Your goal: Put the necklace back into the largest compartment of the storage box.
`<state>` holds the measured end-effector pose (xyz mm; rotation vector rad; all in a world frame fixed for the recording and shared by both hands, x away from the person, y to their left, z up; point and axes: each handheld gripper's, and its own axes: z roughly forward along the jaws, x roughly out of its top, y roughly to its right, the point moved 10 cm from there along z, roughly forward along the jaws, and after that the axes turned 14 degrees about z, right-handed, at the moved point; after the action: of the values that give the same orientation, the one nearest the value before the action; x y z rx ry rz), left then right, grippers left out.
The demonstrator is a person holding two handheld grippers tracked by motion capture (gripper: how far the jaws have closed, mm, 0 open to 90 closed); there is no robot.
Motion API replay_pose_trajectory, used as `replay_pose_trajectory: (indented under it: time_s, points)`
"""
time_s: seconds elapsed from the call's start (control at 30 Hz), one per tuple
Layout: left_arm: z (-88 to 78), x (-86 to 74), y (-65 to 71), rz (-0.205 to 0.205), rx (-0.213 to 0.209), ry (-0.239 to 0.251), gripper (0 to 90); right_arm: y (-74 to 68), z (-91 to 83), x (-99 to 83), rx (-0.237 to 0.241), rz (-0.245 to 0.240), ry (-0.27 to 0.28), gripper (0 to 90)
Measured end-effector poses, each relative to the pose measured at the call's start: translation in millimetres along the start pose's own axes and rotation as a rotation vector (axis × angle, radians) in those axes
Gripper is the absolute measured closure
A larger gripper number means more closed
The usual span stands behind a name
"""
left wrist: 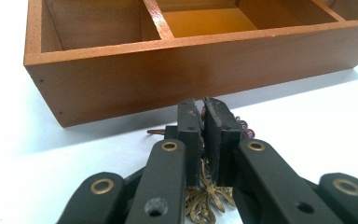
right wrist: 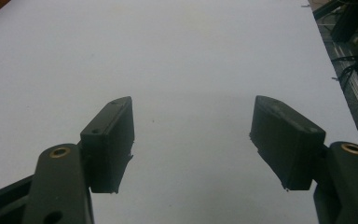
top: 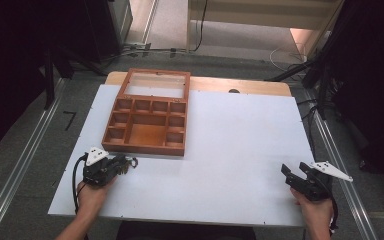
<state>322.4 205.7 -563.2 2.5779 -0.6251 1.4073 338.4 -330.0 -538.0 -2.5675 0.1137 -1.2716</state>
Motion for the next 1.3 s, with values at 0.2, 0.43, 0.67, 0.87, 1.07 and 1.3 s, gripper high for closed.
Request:
replay_pose_trajectory:
  time_s: [0.2, 0.43, 0.67, 0.87, 1.07, 1.3]
  points:
    - [-3.4, 2.2, -0.2, -0.025, -0.017, 0.015, 87.4, 0.0, 0.2, -0.1, 0.002, 0.003, -0.001, 28.3]
    - [-7.8, 6.8, 1.6, -0.036, -0.028, 0.038, 87.4, -0.3, 0.7, -0.5, 0.000, 0.000, -0.003, 28.2]
    - [-14.9, 14.9, 5.5, -0.033, -0.041, 0.073, 87.4, -0.2, 0.8, -0.5, 0.000, 0.001, -0.004, 28.2]
    - [-21.1, 21.4, 9.0, -0.025, -0.052, 0.097, 87.4, -0.1, 0.9, -0.5, 0.001, 0.000, -0.004, 28.2]
    - [-27.3, 28.1, 13.7, -0.017, -0.059, 0.119, 87.4, -0.1, 0.8, -0.3, -0.001, 0.003, -0.003, 28.2]
    - [-31.3, 33.6, 16.8, -0.013, -0.068, 0.132, 87.5, 0.1, 0.5, 0.0, -0.001, 0.005, -0.001, 28.2]
